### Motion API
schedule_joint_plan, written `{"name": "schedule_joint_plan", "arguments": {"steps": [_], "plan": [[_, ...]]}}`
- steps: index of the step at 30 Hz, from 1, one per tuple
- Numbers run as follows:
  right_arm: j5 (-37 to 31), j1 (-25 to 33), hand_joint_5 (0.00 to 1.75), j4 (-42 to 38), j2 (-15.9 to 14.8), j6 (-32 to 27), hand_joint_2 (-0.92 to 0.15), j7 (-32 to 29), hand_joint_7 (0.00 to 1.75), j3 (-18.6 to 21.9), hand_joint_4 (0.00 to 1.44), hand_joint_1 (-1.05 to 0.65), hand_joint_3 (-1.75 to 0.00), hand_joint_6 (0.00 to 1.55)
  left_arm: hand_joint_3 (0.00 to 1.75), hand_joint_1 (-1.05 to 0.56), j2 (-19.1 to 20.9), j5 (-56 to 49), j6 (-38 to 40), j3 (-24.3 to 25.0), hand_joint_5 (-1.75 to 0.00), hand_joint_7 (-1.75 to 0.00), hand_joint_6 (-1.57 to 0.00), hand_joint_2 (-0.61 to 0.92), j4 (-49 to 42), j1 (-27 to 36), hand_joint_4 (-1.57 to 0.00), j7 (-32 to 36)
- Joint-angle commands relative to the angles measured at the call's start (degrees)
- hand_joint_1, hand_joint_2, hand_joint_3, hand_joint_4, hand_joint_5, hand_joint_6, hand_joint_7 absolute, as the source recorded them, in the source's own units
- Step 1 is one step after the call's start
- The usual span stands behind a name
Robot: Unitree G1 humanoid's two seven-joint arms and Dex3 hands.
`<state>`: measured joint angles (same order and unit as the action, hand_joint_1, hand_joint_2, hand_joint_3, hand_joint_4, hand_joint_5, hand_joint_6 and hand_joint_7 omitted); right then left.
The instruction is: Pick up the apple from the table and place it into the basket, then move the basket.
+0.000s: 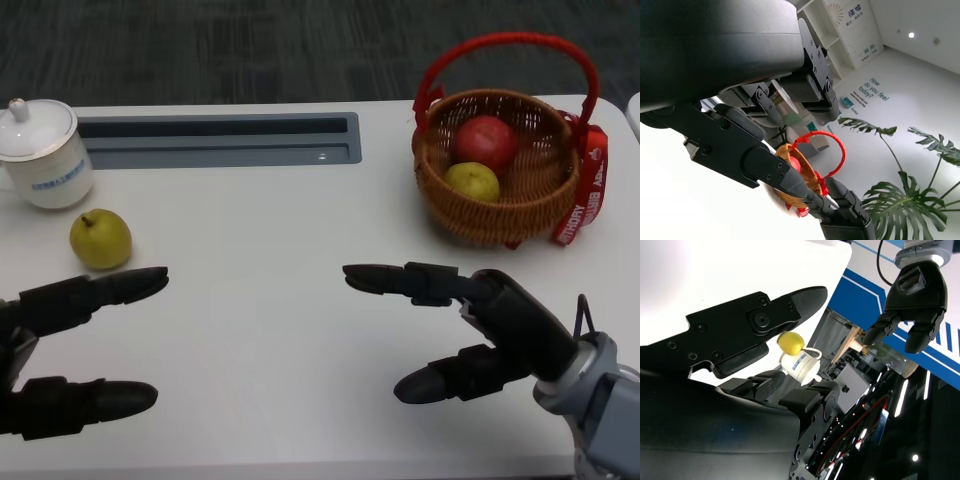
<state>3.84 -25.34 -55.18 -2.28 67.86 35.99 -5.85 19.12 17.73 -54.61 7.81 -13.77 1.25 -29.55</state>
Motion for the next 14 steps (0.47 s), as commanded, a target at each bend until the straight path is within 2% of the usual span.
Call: {"name": "schedule_joint_plan", "arguments": {"steps": [1,14], "plan": [[-0.1,0.21,0.04,-1.56,0.48,2.39,-0.8,-2.19,0.03,0.81,0.66,-0.38,0.0,0.6,0.0,-0.44,1.18,0.51,-0.43,0.52,-0.01,0.0,-0.72,0.7,-0.37,-0.37,-0.78,-0.96],[-1.22,0.56,0.02,-1.85,0.32,5.08,-0.78,-5.71,0.02,0.91,0.74,-0.29,0.0,0.68,0.0,-0.39,-0.21,2.33,-1.28,0.22,-0.03,-0.02,-0.77,0.71,-1.01,0.31,-0.87,-2.24]]}}
